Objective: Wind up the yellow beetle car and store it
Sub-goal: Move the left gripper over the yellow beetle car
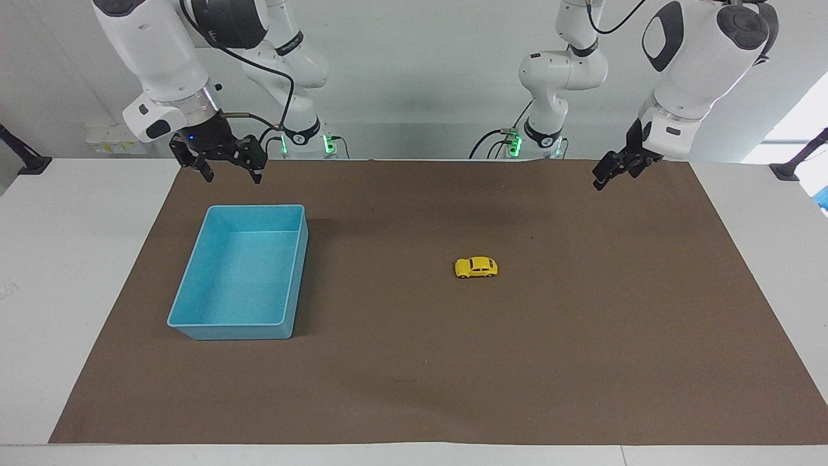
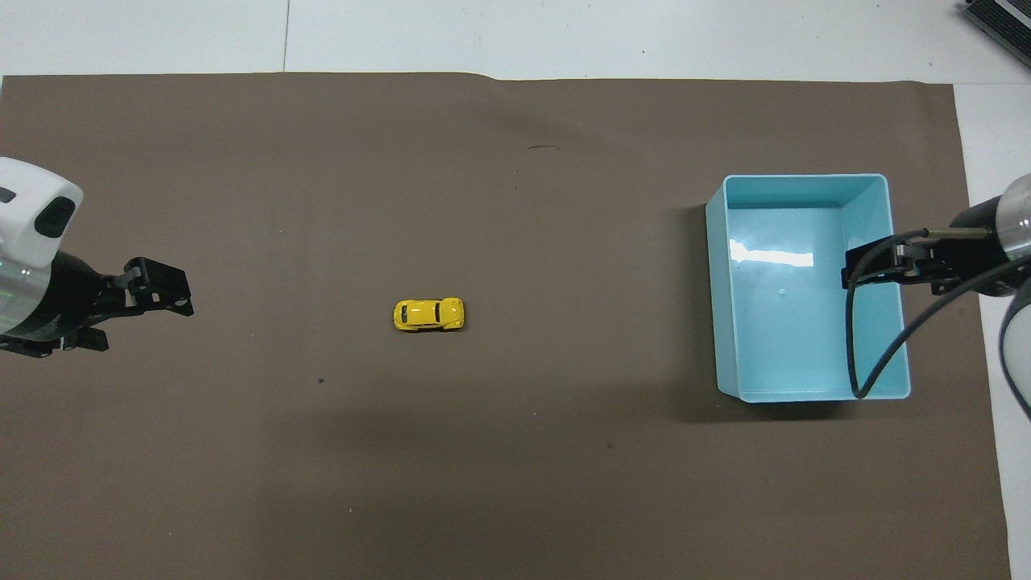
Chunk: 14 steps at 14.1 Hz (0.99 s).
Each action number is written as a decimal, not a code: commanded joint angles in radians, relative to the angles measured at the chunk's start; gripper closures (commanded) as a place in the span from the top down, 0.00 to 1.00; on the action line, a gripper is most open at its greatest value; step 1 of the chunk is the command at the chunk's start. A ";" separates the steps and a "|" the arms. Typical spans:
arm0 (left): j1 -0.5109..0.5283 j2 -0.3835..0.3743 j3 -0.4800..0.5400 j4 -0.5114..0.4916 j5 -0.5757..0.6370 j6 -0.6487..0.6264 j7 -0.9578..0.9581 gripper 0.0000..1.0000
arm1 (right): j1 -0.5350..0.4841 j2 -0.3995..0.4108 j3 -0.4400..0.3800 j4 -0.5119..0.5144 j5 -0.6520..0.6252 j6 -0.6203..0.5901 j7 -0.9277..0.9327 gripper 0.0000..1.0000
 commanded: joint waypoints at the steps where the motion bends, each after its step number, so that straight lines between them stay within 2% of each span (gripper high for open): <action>1: -0.015 -0.014 0.011 -0.053 -0.001 0.052 -0.114 1.00 | -0.016 -0.016 0.006 -0.016 0.022 0.015 -0.018 1.00; 3: -0.023 -0.014 0.011 -0.083 -0.005 0.104 -0.197 1.00 | -0.016 -0.016 0.006 -0.016 0.022 0.015 -0.018 1.00; 8: -0.043 0.001 0.011 -0.095 -0.031 0.138 -0.450 1.00 | -0.016 -0.016 0.006 -0.018 0.024 0.015 -0.018 1.00; 10: -0.053 0.017 0.011 -0.095 -0.051 0.175 -0.669 1.00 | -0.016 -0.016 0.006 -0.018 0.024 0.015 -0.018 1.00; 14: -0.144 0.076 0.011 -0.093 -0.053 0.290 -1.089 1.00 | -0.016 -0.016 0.006 -0.018 0.024 0.015 -0.018 1.00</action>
